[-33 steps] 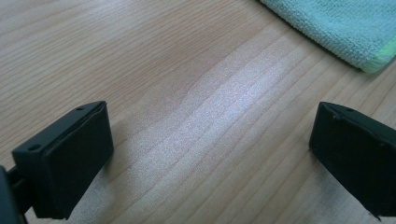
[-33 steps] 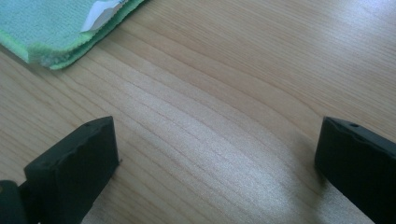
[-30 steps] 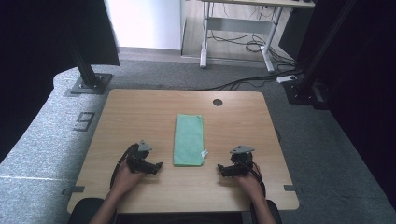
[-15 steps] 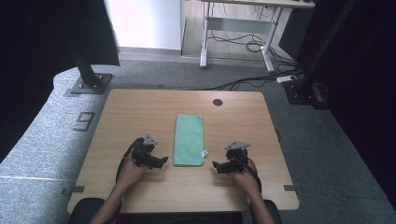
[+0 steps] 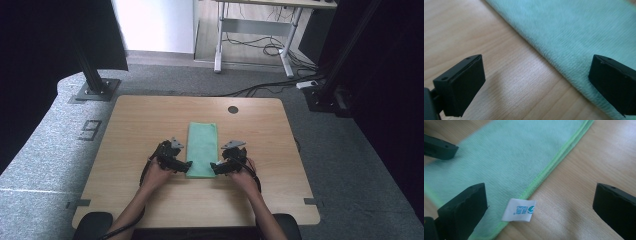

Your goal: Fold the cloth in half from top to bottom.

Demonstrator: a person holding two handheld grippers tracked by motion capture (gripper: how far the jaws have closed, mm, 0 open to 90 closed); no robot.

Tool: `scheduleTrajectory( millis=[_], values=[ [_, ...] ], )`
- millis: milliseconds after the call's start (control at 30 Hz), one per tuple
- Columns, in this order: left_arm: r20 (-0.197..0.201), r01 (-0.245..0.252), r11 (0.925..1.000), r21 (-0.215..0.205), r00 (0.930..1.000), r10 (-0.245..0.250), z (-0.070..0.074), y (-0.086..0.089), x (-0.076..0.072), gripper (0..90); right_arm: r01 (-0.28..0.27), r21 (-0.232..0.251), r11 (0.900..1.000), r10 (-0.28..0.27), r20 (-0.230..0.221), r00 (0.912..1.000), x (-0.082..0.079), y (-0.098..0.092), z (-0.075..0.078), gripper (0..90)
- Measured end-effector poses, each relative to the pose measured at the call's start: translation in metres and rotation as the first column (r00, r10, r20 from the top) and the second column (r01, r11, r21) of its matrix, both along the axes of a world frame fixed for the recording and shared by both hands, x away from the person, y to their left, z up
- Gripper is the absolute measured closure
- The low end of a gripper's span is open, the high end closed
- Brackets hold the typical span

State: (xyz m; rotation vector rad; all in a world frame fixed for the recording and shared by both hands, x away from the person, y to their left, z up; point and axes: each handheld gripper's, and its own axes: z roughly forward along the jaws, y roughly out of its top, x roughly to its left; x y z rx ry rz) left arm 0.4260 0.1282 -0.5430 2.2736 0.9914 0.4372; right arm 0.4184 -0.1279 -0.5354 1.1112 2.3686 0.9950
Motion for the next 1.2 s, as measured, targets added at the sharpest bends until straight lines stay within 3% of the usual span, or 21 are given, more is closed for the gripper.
scheduleTrajectory(
  millis=[33,100,167,433,733,1033,1200],
  values=[
    [-0.005,-0.007,0.9995,-0.03,1.0,0.007,-0.003,0.002,0.0,0.3,0.0,-0.033,0.999,0.0,-0.008,1.0,0.002,0.002,-0.007,0.0],
    [-0.013,-0.014,0.999,-0.043,0.9998,0.013,-0.005,0.004,-0.001,0.4,-0.005,-0.053,0.999,0.005,-0.011,0.9999,0.002,0.002,-0.013,0.0],
    [-0.013,-0.011,0.9989,-0.044,0.9999,0.011,-0.004,0.004,-0.003,1.0,0.005,-0.027,1.0,-0.005,-0.021,0.9998,0.0,0.0,-0.015,0.0],
    [-0.017,0.02,0.9994,-0.029,0.9996,-0.021,-0.003,0.006,-0.015,1.4,0.011,-0.012,1.0,-0.011,-0.024,0.9996,-0.011,-0.001,-0.017,0.0],
    [-0.03,0.056,0.9984,-0.007,0.998,-0.056,-0.001,0.009,-0.035,1.4,-0.04,-0.033,0.999,0.039,-0.03,0.9988,-0.035,0.004,-0.015,0.0],
    [-0.066,0.071,0.9966,-0.041,0.9951,-0.074,-0.003,0.013,-0.057,1.4,-0.083,-0.021,0.996,0.082,-0.042,0.9957,-0.056,0.003,-0.016,0.0],
    [-0.087,0.097,0.9952,-0.013,0.9914,-0.098,0.003,0.013,-0.055,0.0,-0.086,-0.008,0.996,0.086,-0.043,0.9954,-0.064,0.002,-0.017,0.0]
  ],
)
